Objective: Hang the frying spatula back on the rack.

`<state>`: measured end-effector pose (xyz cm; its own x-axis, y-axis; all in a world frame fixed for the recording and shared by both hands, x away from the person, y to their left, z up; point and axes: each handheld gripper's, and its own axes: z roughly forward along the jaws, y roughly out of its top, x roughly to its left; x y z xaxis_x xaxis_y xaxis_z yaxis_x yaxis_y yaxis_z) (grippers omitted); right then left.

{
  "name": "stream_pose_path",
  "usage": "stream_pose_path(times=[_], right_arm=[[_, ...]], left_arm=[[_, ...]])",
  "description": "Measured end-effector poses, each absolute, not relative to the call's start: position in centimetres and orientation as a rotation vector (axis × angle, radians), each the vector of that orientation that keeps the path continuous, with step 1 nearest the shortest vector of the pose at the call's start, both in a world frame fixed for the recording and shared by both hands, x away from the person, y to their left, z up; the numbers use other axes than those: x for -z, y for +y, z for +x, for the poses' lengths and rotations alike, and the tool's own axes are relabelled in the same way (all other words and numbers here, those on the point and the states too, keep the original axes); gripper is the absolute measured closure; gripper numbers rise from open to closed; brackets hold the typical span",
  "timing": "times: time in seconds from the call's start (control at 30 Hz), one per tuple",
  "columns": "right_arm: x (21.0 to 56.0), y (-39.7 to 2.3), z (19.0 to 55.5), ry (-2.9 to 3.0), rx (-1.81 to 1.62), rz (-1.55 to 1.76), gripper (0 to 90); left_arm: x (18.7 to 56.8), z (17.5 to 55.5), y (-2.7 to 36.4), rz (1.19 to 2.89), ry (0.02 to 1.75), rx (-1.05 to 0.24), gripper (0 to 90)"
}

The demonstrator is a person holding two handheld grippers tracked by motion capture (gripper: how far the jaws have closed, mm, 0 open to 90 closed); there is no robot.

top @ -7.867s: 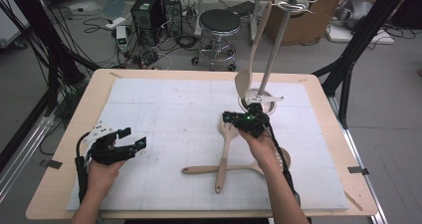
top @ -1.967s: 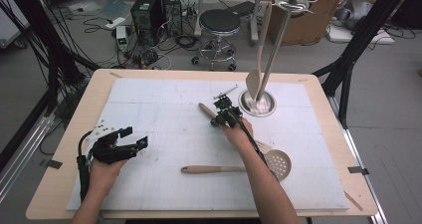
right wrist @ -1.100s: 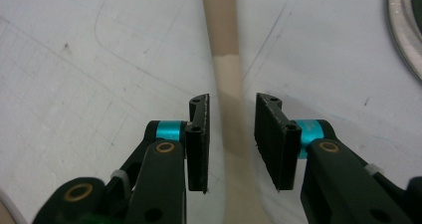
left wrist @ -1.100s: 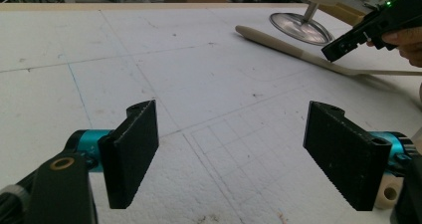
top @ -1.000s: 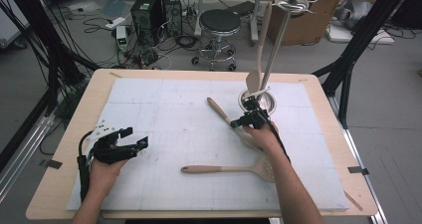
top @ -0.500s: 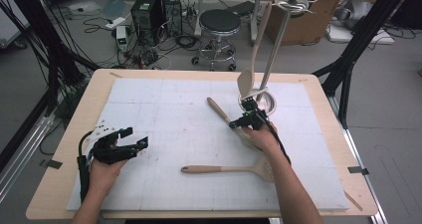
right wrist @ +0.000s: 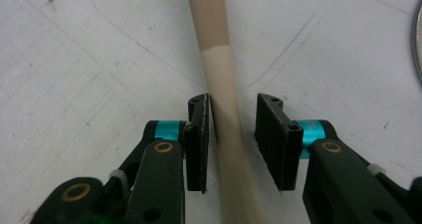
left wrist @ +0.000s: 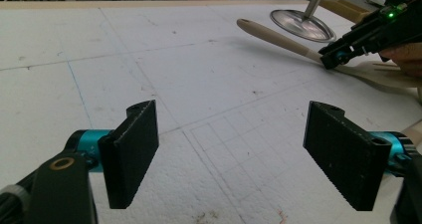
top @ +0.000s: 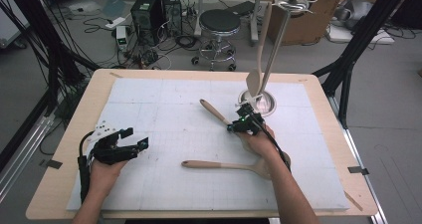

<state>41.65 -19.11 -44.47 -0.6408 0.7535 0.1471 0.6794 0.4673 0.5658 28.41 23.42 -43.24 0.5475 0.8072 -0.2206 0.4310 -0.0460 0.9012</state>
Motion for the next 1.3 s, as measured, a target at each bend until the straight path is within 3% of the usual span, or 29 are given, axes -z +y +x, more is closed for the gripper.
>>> stream_pose_path(times=[0.53, 0.6, 0.67, 0.77, 1.3], right_arm=[[44.7, -18.3, 41.3, 2.555, -0.881, 1.159, 66.1], [44.7, -18.3, 41.3, 2.554, -0.874, 1.135, 68.6], [44.7, -18.0, 41.0, 2.554, -0.872, 1.085, 77.1], [44.8, -17.5, 40.5, 2.536, -0.829, 0.997, 77.8], [41.3, -19.3, 39.7, 2.387, -1.201, 1.092, 78.1]], left_arm=[[43.3, 28.4, 23.2, 1.677, 1.048, -0.424, 22.4], [43.3, 28.4, 23.2, 1.679, 1.046, -0.425, 22.3], [43.3, 28.4, 23.2, 1.674, 1.049, -0.423, 22.4], [43.3, 28.5, 23.4, 1.671, 1.053, -0.424, 22.4], [43.3, 28.5, 23.6, 1.665, 1.056, -0.424, 22.4]])
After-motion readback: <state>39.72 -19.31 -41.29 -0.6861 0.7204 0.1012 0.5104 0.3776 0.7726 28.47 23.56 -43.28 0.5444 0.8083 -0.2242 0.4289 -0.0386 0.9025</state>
